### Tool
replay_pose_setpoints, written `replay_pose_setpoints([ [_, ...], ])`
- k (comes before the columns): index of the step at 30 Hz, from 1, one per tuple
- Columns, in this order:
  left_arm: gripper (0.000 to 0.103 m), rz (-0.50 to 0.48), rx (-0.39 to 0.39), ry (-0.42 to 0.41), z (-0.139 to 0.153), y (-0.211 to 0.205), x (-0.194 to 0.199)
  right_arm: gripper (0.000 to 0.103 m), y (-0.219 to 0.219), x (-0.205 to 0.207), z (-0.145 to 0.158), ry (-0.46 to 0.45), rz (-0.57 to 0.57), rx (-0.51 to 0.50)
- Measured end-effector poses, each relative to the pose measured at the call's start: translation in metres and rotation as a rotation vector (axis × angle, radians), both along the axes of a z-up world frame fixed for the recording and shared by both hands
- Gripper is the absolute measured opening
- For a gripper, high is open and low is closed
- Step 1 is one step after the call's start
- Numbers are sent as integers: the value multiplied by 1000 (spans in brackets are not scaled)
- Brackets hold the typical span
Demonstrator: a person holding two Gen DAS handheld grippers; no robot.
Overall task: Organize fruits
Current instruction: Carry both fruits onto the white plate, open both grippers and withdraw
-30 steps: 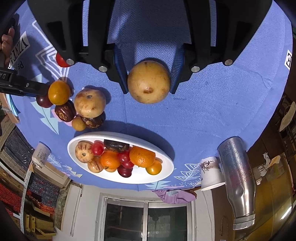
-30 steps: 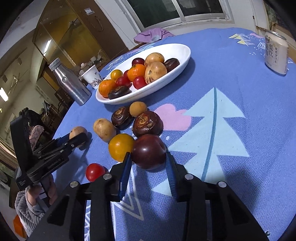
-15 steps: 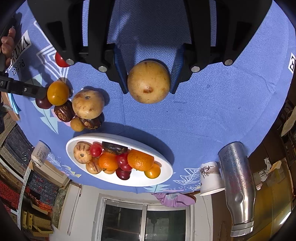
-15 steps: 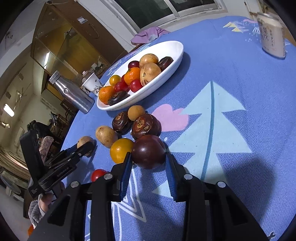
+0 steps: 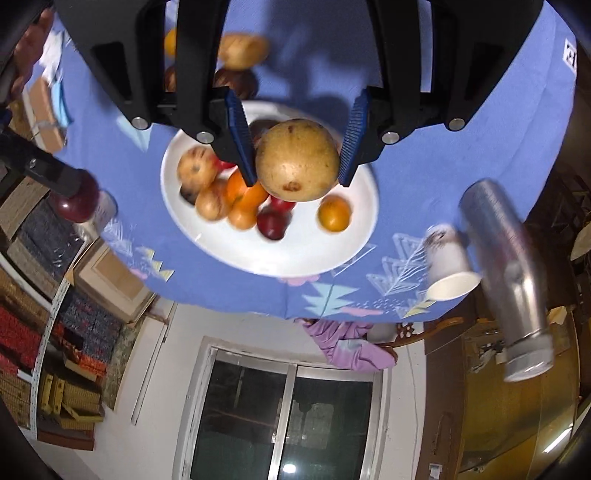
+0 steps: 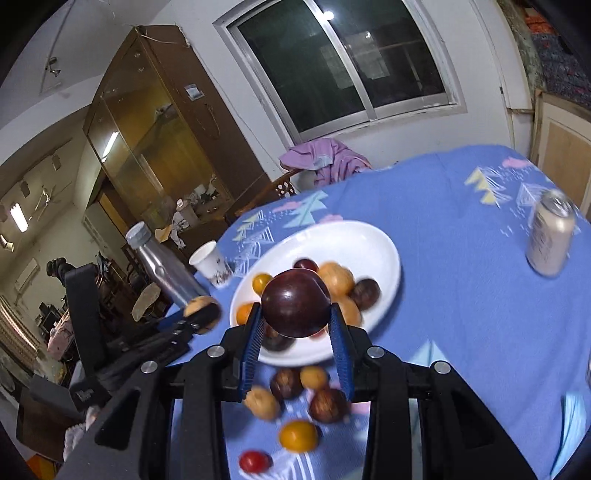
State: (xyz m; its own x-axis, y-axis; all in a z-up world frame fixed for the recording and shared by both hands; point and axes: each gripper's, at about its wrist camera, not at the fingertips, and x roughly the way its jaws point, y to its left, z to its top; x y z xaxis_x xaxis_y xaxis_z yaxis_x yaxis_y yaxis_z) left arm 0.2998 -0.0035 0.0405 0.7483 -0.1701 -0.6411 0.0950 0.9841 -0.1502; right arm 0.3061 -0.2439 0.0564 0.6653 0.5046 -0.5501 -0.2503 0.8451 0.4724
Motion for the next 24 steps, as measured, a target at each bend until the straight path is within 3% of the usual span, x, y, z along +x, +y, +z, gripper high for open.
replay_pose_setpoints([
  [5, 45, 29, 14, 24, -12, -12, 45, 36, 32, 38, -24, 50, 53, -7],
  [11, 45, 31, -29, 112, -45, 0, 82, 36, 60, 47, -58, 109, 102, -135],
  [12, 45, 28, -26, 108, -46, -1, 82, 37, 62, 48, -60, 113, 105, -144],
  [14, 59, 26, -21, 94, -44, -2, 81, 39, 64, 46, -62, 113, 105, -159],
  [20, 65, 24, -13, 15, -19, 0, 56, 43, 44, 29, -37, 53, 71, -104],
  [24, 84, 55, -18, -42, -7, 12, 13, 72, 16, -6, -9, -50, 9, -62],
])
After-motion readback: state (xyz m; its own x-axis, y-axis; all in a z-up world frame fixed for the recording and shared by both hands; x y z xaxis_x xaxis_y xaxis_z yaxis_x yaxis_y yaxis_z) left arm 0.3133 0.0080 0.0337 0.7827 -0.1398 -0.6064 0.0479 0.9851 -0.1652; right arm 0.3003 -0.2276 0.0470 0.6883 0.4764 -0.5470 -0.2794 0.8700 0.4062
